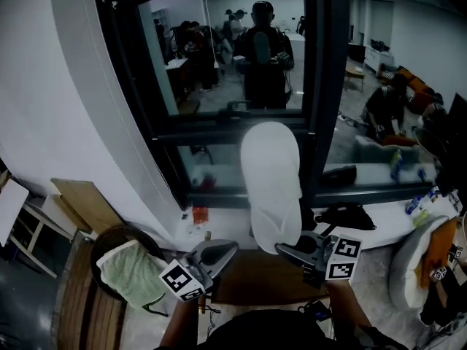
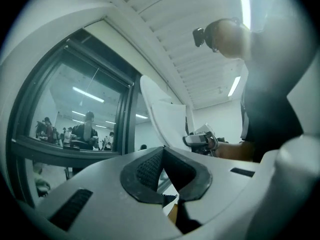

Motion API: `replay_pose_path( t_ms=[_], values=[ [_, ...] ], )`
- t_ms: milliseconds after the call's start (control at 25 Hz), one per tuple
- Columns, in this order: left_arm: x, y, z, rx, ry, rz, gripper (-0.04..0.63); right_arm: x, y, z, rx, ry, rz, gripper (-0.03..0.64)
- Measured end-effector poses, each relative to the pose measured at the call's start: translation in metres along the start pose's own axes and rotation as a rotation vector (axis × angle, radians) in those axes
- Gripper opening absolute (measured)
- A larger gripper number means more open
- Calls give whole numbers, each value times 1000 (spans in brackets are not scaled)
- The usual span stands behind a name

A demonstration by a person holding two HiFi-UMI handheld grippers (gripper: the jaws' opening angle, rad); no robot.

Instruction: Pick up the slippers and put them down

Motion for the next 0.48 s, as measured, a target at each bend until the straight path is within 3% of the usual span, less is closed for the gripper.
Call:
replay_pose_path(
  t_ms=[480],
  values=[
    [7,6,-6,-67,-36,-24,11,7,-6,-4,25,23,-59,69]
  ],
)
Point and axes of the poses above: the fingertips, and each gripper's own axes: y forward along the fingers, z to its left, x out of its top, the point moved 3 cm from there along -y, backward along the fingers, and after that the axes turned 12 degrees about z, right-handed, at the moved point
